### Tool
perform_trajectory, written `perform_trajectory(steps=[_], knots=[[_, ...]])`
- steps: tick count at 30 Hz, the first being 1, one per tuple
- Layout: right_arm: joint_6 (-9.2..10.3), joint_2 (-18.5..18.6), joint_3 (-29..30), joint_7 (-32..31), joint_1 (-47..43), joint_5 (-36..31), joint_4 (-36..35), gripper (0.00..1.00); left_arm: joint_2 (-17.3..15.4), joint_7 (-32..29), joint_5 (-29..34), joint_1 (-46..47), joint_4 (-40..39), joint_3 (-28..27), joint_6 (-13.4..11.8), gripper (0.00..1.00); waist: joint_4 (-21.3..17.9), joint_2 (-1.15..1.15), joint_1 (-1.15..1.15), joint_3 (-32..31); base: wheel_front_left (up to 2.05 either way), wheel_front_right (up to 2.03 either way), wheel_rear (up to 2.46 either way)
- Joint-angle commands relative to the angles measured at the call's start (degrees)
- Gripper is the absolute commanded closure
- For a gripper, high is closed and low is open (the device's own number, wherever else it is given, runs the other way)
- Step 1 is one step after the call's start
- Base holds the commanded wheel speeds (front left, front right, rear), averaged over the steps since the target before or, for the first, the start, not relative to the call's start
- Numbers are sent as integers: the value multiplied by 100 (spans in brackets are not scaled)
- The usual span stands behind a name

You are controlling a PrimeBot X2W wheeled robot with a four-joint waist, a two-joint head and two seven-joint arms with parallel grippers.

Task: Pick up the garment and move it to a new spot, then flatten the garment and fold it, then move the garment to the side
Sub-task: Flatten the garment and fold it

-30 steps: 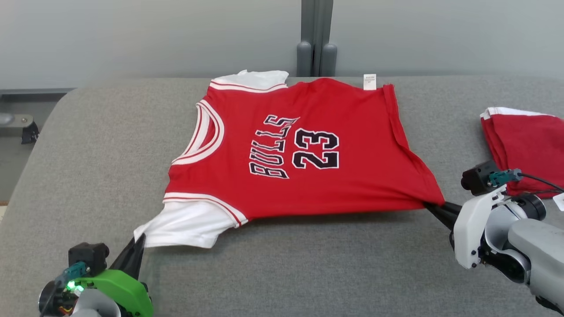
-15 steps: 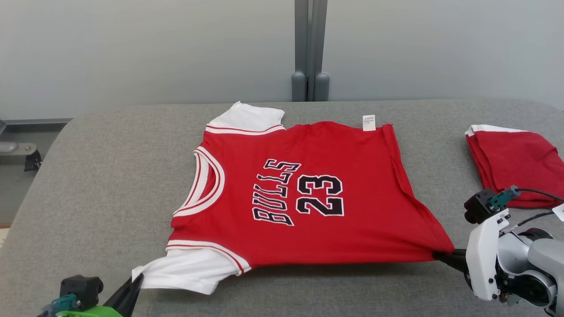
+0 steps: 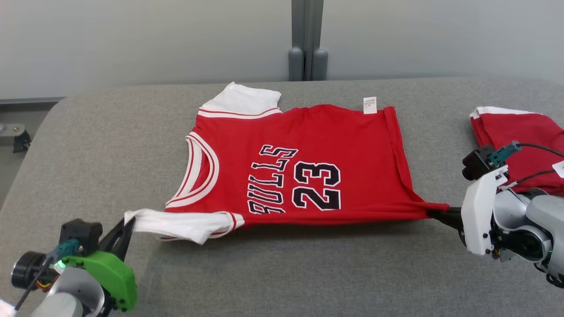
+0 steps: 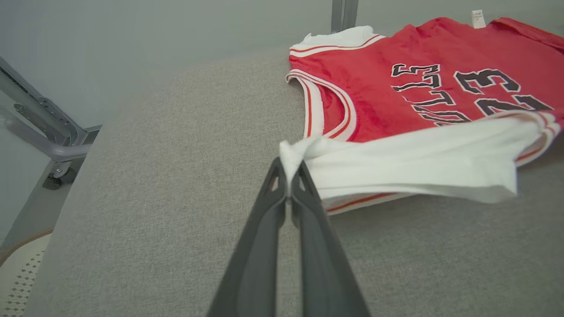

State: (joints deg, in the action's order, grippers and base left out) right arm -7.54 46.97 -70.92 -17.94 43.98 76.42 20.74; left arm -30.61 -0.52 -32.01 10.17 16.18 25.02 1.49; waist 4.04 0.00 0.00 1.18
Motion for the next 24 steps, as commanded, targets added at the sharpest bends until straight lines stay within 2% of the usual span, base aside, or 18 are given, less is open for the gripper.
perform_trajectory(steps=[1,10,20,21,22,23,24], knots=[[10,-30,15,-101,127,34,92,100,-51,-45,83,262,90,21,-30,100,-76,0,0,284,0,0,0],[10,-375,13,-419,747,-42,517,100,68,-182,614,1496,928,399,200,100,-192,0,0,823,0,0,0],[10,-610,-35,-417,1158,-136,833,100,424,64,961,2377,2042,653,152,100,-225,0,0,1100,0,0,0],[10,-623,-30,-325,1203,-182,857,20,467,92,967,2430,2134,673,156,95,-225,0,0,1115,0,0,0],[10,-650,-18,-194,1238,-227,888,0,525,136,982,2497,2254,685,128,70,-224,0,0,1131,0,0,0],[10,-680,2,-60,1263,-260,914,0,564,193,999,2553,2356,674,84,31,-222,0,0,1139,0,0,0],[9,-714,30,67,1265,-248,969,0,614,263,1000,2616,2486,645,16,0,-219,0,0,1143,0,0,0]])
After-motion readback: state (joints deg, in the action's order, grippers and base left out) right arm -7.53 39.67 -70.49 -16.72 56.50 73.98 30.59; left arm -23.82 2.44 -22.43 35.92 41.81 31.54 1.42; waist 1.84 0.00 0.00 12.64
